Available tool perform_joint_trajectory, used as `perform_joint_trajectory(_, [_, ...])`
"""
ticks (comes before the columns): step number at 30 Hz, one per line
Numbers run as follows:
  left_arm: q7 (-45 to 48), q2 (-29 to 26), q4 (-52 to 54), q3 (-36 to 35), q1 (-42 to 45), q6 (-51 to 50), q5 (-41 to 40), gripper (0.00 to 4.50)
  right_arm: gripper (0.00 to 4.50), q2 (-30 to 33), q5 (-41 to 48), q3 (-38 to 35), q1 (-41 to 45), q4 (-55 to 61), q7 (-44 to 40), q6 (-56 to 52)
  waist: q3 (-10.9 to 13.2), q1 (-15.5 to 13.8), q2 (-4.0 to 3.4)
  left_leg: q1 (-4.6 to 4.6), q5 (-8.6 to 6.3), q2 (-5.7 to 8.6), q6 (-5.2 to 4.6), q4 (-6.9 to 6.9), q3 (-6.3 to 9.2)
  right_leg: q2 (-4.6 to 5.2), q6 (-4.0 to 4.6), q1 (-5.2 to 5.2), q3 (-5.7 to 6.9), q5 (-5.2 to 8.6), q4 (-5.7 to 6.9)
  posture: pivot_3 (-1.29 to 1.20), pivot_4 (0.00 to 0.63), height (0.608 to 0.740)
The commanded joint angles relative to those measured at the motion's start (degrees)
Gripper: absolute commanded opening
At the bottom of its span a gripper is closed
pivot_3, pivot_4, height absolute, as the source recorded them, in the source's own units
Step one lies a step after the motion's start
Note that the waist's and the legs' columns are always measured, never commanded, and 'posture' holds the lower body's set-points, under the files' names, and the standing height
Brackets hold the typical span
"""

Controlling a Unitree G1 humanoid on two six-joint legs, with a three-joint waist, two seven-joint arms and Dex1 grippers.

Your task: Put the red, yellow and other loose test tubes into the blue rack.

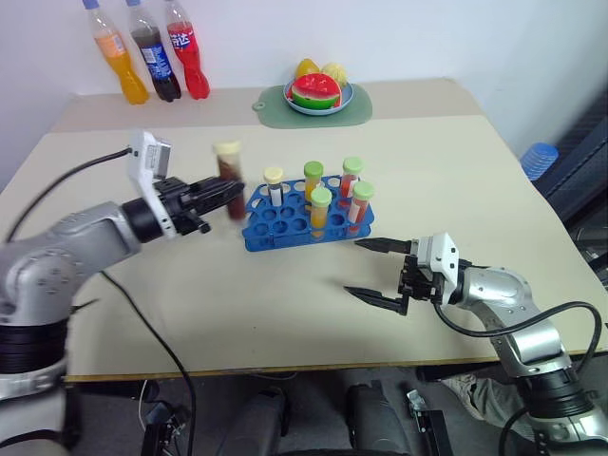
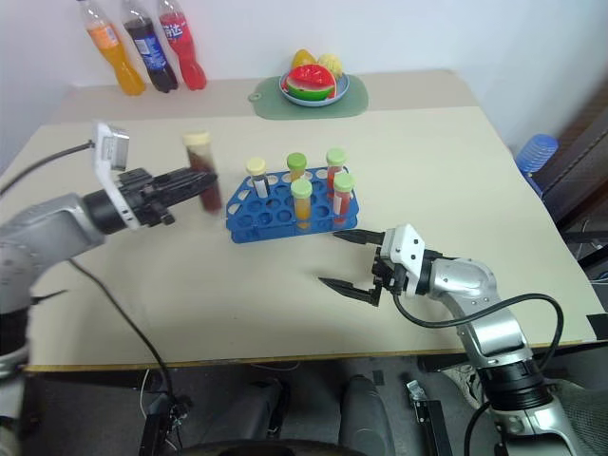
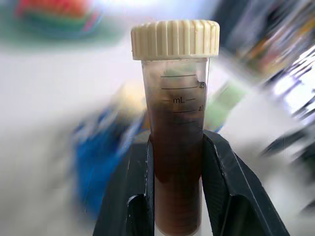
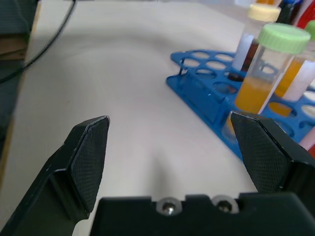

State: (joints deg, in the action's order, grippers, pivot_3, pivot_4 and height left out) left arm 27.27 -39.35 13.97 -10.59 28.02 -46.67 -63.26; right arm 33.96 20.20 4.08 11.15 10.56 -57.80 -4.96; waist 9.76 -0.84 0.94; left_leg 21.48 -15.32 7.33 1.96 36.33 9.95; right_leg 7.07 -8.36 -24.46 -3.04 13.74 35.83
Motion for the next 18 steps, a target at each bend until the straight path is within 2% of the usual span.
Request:
perform_joint_trajectory(1, [7.15, 2.86, -3.33, 3.94, 1.75, 12.38, 12.03, 0.72, 4.34, -1.19, -1.39, -1.23, -0.76, 1.25, 3.13, 1.82, 0.0, 0.12, 0.0, -0.02, -0.01, 0.0, -0.01, -0.01, -0.04, 0.0, 0.0, -0.01, -0.02, 0.0, 0.0, 0.0, 0.15, 0.74])
perform_joint_trajectory(3, [12.39, 4.95, -8.08, 7.75, 2.28, 21.41, 20.38, 0.72, 4.34, -2.11, -2.3, -1.68, -1.57, 1.74, 5.44, 2.62, -0.02, 0.26, -0.04, -0.05, -0.01, -0.04, -0.01, -0.07, -0.07, -0.03, 0.0, -0.02, -0.03, 0.0, -0.03, 0.0, 0.15, 0.74])
perform_joint_trajectory(6, [18.4, 7.83, -15.34, 10.27, 3.82, 28.64, 26.15, 0.72, 4.34, -3.26, -3.15, -2.16, -2.72, 2.99, 8.57, 2.92, -0.02, 0.26, -0.04, -0.05, -0.01, -0.1, -0.01, -0.1, -0.1, -0.1, 0.04, -0.03, -0.03, -0.03, -0.08, 0.0, 0.15, 0.74])
perform_joint_trajectory(12, [25.26, 11.61, -25.4, 11.53, 6.22, 34.73, 31.8, 0.72, 4.34, -4.27, -4.28, -2.16, -5.12, 5.01, 12.16, 3.22, -0.02, 0.18, -0.03, -0.01, -0.02, -0.12, -0.02, -0.07, -0.06, -0.13, 0.03, -0.03, -0.02, -0.05, -0.14, 0.0, 0.15, 0.74])
perform_joint_trajectory(18, [27.5, 13.98, -32.66, 13.46, 7.33, 40.43, 38.83, 0.72, 4.34, -4.4, -4.69, -2.17, -5.41, 5.23, 13.77, 3.58, -0.02, 0.34, -0.03, -0.02, -0.02, -0.12, -0.03, -0.08, -0.06, -0.15, 0.01, -0.03, -0.03, -0.06, -0.13, 0.0, 0.15, 0.74])
